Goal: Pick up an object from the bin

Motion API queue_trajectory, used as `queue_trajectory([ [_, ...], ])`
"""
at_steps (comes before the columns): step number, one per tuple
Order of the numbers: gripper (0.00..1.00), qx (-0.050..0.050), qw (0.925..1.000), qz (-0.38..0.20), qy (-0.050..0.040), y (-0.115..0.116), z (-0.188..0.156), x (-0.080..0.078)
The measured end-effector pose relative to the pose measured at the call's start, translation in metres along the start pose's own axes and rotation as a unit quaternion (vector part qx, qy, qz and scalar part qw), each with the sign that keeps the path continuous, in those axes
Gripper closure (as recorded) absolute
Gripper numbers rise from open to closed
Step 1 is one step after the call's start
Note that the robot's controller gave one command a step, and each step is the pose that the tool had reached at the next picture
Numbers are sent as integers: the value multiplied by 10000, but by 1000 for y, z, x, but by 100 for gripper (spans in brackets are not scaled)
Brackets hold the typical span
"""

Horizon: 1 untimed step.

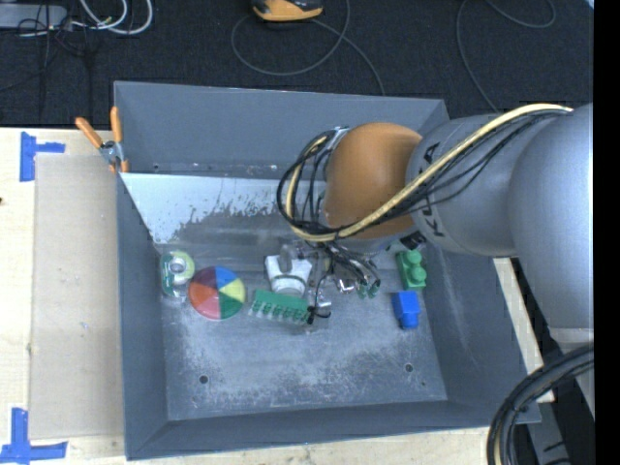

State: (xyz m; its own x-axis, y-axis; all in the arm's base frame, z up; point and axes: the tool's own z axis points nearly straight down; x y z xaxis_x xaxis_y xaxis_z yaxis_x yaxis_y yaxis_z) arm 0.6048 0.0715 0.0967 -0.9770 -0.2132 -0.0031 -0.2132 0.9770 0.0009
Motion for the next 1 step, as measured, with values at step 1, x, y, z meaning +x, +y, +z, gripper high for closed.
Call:
queue_trajectory([
  [1, 0, -1, 9978, 661, 8, -5, 12, 4],
])
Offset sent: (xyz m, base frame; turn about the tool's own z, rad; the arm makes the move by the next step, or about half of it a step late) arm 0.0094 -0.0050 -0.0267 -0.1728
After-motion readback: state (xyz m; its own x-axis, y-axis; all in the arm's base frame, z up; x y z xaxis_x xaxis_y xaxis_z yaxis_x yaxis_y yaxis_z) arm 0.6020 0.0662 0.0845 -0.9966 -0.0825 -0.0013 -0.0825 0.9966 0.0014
